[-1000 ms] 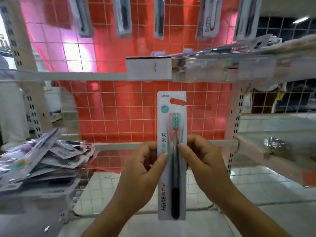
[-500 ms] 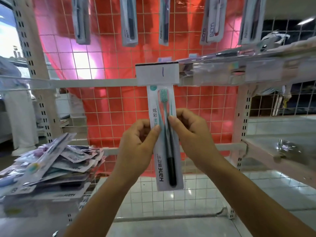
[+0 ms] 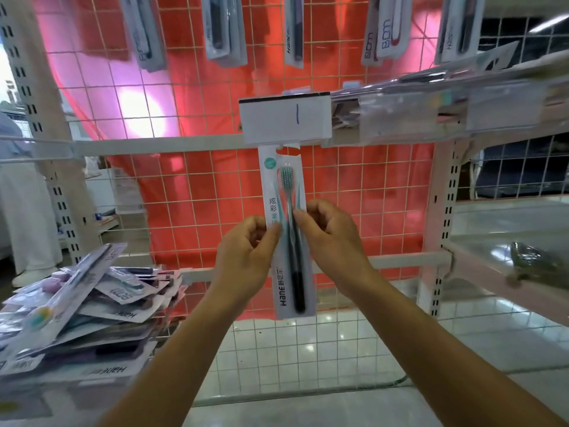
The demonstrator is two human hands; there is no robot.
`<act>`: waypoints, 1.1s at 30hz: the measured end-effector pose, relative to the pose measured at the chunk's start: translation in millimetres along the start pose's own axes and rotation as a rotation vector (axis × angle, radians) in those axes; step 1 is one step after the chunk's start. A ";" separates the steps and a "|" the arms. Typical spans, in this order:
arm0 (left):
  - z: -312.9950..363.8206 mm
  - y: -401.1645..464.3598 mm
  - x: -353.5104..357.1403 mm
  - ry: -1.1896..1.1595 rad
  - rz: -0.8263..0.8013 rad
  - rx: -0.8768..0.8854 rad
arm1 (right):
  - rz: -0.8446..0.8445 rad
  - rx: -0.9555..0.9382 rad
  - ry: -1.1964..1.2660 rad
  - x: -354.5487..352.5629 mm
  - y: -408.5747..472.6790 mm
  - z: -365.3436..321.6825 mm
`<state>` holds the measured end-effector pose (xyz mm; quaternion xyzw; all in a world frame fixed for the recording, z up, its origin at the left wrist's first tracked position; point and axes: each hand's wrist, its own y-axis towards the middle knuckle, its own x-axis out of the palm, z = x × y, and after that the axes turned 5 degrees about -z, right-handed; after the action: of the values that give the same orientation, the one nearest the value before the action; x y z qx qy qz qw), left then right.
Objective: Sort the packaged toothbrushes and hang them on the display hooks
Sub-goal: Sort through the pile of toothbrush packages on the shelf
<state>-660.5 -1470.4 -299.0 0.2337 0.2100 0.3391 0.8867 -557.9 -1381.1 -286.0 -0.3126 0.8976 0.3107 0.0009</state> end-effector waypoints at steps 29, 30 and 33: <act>-74.4 128.5 1.6 0.384 -0.054 -0.264 | -0.082 0.033 -0.189 -25.0 -28.2 24.0; -72.7 124.9 0.0 0.409 -0.032 -0.272 | -0.090 0.015 -0.196 -28.1 -28.7 19.8; -55.4 113.6 -8.6 0.539 -0.005 -0.292 | -0.099 -0.019 -0.174 -35.3 -26.7 3.9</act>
<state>-752.9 -1386.2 -278.4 0.0048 0.3875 0.4132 0.8241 -515.3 -1375.5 -297.1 -0.3283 0.8747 0.3446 0.0910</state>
